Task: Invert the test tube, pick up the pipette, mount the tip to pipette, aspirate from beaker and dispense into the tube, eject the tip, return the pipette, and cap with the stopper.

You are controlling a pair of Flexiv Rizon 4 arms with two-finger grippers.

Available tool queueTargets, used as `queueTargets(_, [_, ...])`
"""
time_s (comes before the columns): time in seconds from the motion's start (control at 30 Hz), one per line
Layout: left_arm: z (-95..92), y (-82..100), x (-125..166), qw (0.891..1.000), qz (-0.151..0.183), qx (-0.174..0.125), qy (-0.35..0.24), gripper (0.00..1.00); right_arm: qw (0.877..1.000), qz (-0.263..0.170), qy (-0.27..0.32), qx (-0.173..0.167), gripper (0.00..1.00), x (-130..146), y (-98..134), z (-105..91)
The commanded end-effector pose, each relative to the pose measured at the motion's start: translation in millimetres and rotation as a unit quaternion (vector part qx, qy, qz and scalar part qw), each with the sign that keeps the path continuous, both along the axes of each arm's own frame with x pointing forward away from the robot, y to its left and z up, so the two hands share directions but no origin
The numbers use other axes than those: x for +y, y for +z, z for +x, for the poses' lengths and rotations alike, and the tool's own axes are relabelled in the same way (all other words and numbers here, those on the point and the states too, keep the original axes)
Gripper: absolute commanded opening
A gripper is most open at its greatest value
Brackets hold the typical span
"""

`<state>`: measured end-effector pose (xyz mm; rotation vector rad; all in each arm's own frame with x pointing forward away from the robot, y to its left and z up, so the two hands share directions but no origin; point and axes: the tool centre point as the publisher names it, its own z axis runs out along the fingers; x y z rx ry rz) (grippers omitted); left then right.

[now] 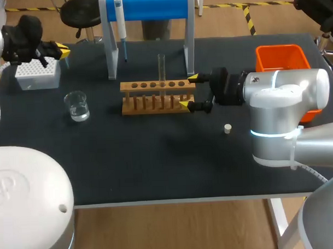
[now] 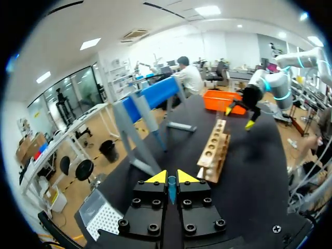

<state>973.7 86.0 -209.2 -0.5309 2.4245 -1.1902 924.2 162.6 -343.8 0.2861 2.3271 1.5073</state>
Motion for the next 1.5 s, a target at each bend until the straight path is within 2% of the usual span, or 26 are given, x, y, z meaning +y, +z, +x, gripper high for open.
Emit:
queueTargets(0.03, [-20.5, 24.3, -7.9, 0.997, 0.001, 0.038, -0.060, 0.00, 1.000, 0.000, -0.001, 0.000, 1.00, -0.1, 0.0, -1.1])
queueTargets(0.2, [-36.5, 37.2, -33.7, 0.993, -0.016, 0.053, -0.108, 0.00, 1.000, 0.000, -0.001, 0.000, 1.00, -0.1, 0.0, -1.1])
queueTargets(0.37, [-48.0, 50.7, -54.4, 0.990, -0.026, 0.056, -0.129, 0.00, 1.000, 0.000, -0.001, 0.000, 1.00, -0.1, 0.0, -1.1])
queueTargets(0.6, [-57.7, 55.9, -96.5, 0.983, -0.045, 0.069, -0.166, 0.00, 1.000, 0.000, -0.001, 0.000, 1.00, -0.1, 0.0, -1.1])
queueTargets(0.73, [-63.1, 61.2, -112.5, 0.980, -0.041, 0.069, -0.181, 0.00, 1.000, 0.000, -0.001, 0.000, 1.00, -0.1, 0.0, -1.1])
queueTargets(1.1, [-69.0, 69.4, -149.5, 0.973, -0.058, 0.078, -0.212, 0.00, 1.000, 0.000, -0.001, 0.000, 1.00, -0.1, 0.0, -1.1])
queueTargets(1.33, [-68.5, 73.2, -162.1, 0.965, -0.058, 0.055, -0.250, 0.00, 1.000, 0.000, -0.001, 0.000, 1.00, -0.1, 0.0, -1.1])
queueTargets(1.5, [-66.3, 71.9, -173.8, 0.959, -0.053, 0.075, -0.266, 0.00, 1.000, 0.000, -0.001, 0.000, 1.00, -0.1, 0.0, -1.1])
